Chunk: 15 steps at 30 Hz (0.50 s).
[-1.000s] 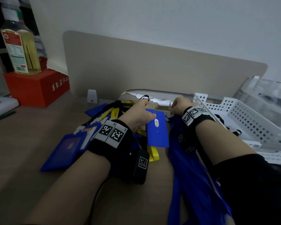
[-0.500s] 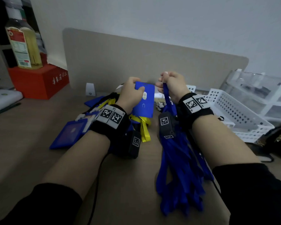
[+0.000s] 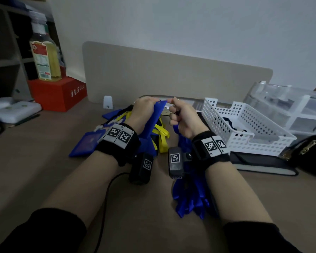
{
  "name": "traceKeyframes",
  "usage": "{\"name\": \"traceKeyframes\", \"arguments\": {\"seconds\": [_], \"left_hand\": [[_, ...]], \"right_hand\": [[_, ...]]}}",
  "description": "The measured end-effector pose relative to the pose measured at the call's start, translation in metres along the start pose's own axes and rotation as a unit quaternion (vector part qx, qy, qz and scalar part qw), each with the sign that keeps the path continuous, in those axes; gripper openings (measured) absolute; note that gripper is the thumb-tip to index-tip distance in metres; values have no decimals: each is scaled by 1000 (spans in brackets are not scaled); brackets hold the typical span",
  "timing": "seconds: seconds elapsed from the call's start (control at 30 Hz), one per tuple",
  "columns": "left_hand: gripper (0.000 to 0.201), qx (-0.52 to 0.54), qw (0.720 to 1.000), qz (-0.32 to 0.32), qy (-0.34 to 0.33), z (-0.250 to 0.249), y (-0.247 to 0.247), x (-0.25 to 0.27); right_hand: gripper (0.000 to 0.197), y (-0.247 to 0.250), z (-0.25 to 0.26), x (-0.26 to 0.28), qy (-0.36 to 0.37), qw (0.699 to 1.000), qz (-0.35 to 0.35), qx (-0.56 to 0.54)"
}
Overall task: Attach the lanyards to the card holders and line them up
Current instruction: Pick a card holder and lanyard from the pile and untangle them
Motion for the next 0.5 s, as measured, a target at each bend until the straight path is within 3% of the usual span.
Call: {"name": "traceKeyframes", "arguments": {"seconds": [0.13,0.23,0.37,0.5], "left_hand": [[14,58,997,34,49,19,-7,5],[14,64,996,48,30,18,-8,6],[16,1,993,115,-12,7,-20,15],[18,-16,991,131,-12,8,-24,18]], "right_hand": [[23,-3,-9,-2,4,998,34,58],[25,-5,-11,3,9,996,39,77],[34,-6,-13,11,-8,998,42,44],[35,-2,-16,12,-21,996,28,84]]}}
Point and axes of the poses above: each hand's wrist, its own x-axis away from the middle knuckle, its own y-axis out of the back of the hand, z = x × y, the point moved 9 cm from there along -x, towards the middle knuckle, and after that the axes turned 13 degrees about -x, right-handed, at the moved point
